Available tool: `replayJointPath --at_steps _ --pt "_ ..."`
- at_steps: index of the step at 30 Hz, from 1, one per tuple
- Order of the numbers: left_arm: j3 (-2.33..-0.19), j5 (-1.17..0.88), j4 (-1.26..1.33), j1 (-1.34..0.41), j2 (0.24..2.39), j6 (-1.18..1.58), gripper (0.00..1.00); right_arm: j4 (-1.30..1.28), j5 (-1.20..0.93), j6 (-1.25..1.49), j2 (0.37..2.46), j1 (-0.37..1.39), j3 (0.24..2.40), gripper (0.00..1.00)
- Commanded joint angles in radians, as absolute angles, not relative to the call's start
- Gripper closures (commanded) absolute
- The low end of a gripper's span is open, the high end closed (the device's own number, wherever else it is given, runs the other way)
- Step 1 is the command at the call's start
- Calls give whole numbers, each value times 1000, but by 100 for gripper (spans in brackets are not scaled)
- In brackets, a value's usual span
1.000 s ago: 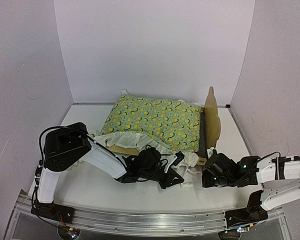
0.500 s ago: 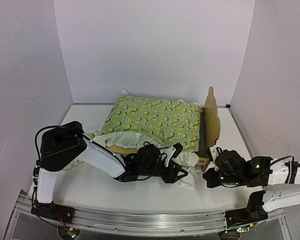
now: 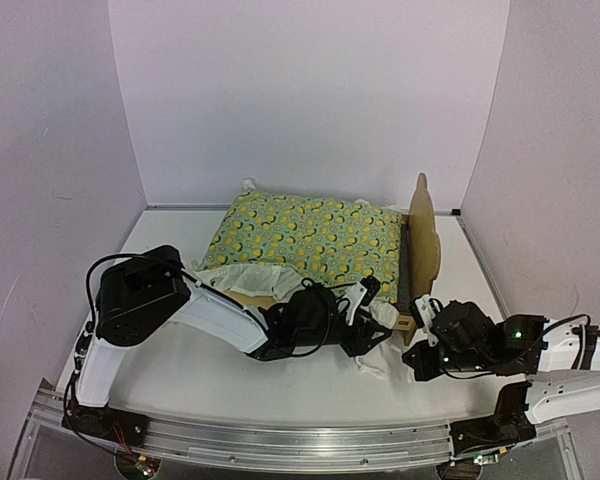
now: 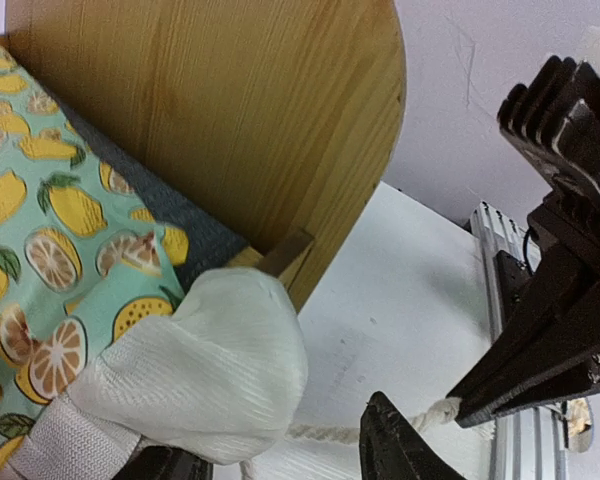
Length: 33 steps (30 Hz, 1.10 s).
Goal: Set up the pet bed
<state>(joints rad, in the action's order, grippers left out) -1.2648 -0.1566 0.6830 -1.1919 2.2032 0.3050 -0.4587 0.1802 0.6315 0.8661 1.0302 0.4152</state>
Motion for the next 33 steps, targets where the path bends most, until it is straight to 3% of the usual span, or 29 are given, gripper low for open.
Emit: replayJointPath --at_steps 1,8,14,16,18,21,23,27,33 --pt "-1345 -59 696 -1171 2142 211 45 -421 182 622 842 1030 422 100" --pt "-1365 169 570 -1134 2071 168 29 -422 208 634 839 1031 432 100" --pt "-1212 -41 554 -1131 1887 274 20 -422 209 638 843 1029 436 100" --pt "-1169 -120 555 -1131 1849 307 21 -422 207 635 839 1030 437 100" --pt "-1143 -217 558 -1135 1846 312 30 -421 213 630 840 1030 438 100" --pt "-1125 -297 564 -1165 1894 297 62 -420 217 626 844 1030 438 100" --pt "-1125 -269 581 -1194 1935 275 74 -420 212 623 850 1030 441 100" --pt "-1105 -154 773 -1207 2046 361 88 -416 203 627 847 1030 437 100" --pt "-1239 -51 813 -1206 2200 440 93 -418 197 634 816 1031 425 100"
